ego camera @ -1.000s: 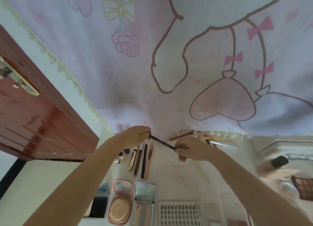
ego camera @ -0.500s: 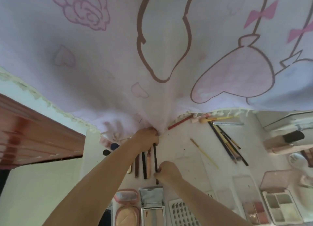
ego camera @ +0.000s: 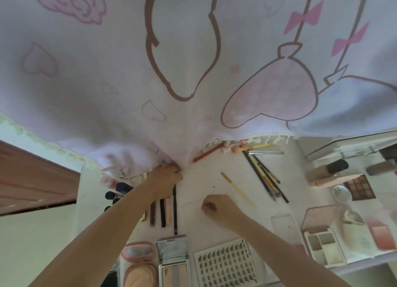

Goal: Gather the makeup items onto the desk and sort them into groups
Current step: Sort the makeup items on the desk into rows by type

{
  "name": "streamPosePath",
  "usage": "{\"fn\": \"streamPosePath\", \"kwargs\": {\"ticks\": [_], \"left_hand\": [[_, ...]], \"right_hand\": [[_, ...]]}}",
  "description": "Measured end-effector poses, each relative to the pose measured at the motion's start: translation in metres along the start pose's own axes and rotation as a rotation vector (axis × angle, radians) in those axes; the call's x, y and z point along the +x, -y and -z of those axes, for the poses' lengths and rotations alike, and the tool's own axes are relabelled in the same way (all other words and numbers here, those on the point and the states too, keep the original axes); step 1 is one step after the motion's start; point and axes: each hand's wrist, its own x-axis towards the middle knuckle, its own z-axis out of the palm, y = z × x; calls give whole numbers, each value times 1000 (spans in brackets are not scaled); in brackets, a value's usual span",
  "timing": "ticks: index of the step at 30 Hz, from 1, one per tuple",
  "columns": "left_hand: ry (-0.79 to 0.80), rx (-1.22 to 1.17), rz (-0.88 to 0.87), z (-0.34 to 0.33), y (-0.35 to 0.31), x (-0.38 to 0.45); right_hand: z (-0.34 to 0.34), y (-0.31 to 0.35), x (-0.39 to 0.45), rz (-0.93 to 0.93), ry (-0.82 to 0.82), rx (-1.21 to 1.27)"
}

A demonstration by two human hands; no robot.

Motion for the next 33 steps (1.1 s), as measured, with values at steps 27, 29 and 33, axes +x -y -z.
{"fn": "streamPosePath", "kwargs": {"ticks": [27,29,33], "left_hand": [[-124,-230,142,31,-129,9],[-214,-185,33,51,-140,5],[-632,-10,-221,83,-147,-13]], "right_hand": [[94,-90,-67,-115,-400,-379],[109,-76,-80,32,-309,-393],[133,-39,-91,272,-134,-509]]}}
